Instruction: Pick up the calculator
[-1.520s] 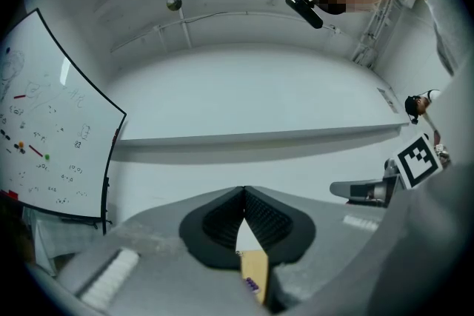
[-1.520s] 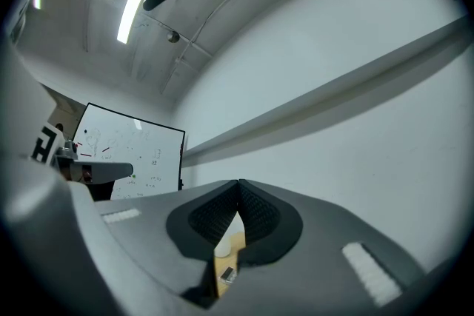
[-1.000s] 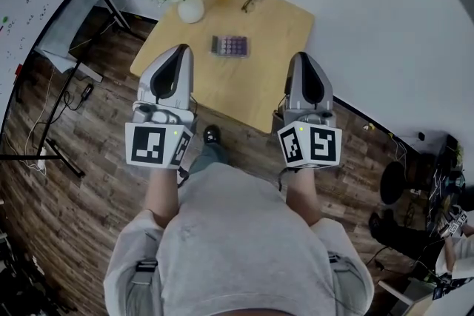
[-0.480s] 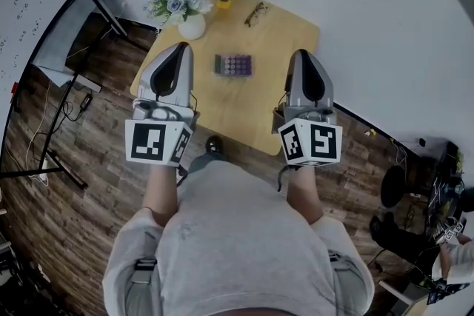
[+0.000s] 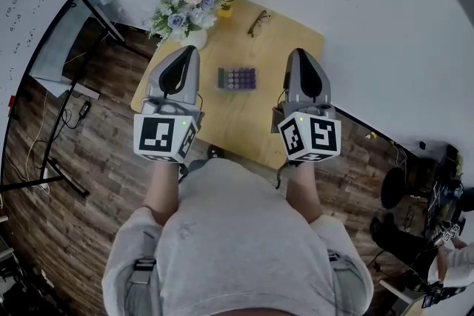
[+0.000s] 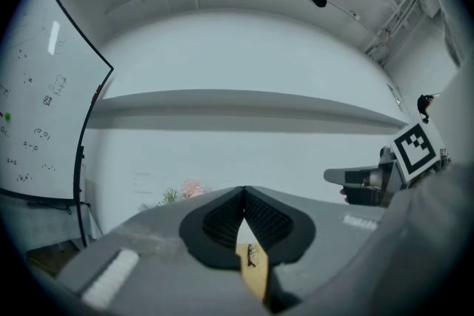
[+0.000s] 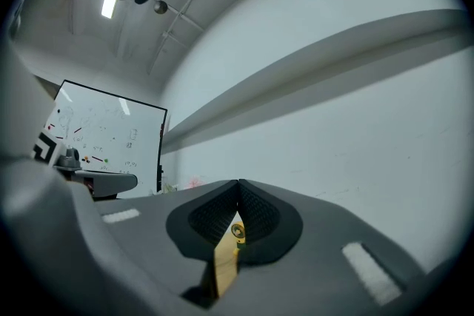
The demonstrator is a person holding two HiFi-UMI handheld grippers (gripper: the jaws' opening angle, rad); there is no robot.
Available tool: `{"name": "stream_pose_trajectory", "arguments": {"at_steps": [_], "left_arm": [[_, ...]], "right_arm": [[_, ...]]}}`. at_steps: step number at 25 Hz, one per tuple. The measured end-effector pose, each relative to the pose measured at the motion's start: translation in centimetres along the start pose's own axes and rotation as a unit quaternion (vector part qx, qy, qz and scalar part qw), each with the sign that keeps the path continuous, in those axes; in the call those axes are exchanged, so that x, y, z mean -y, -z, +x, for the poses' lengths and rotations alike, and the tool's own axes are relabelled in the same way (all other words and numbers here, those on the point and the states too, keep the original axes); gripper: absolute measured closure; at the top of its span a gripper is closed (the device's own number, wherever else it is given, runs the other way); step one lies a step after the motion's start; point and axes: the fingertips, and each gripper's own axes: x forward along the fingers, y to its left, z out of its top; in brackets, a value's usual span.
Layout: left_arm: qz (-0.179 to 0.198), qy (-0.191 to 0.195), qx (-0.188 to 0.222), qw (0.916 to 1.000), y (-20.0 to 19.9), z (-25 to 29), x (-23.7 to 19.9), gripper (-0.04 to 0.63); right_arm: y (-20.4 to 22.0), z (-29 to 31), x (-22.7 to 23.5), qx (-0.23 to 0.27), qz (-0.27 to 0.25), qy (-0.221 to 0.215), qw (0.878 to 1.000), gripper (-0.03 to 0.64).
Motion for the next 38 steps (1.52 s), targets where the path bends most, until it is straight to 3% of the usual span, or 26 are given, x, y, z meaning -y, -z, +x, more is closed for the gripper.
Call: {"name": "stream_pose_trajectory", "arguments": {"at_steps": [8,16,20,26,33,38], "left_arm": [[-0.028,0.013,-0.1,0.9946,7.5,2.8,-1.0,0.591],[-0.067,0.024,-0.209,0.9752,16.2,3.9,-0.9,0.591],[-0.1,0.023,-0.256,0.9614,20.3,4.3,-0.8,0.591],[-0.135,0.025,-0.327,0.9349,25.8,4.3,-0.1,0.588],[-0.185,0.031,-0.393,0.9002,30.5,3.9,0.3,0.51],[-0.212,0.039,-0.415,0.8842,32.4,4.0,0.7,0.477]], "right_arm": [[6.4,3.4,-0.3,-0.088,0.019,-0.016,0.996,0.615],[14.2,4.1,0.0,-0.193,0.033,-0.014,0.981,0.615],[18.5,4.0,0.6,-0.252,0.041,-0.009,0.967,0.615],[24.9,3.3,1.3,-0.343,0.077,-0.007,0.936,0.61],[30.0,2.8,1.6,-0.41,0.095,-0.006,0.907,0.579],[32.4,2.4,2.3,-0.44,0.11,0.002,0.891,0.524]]}}
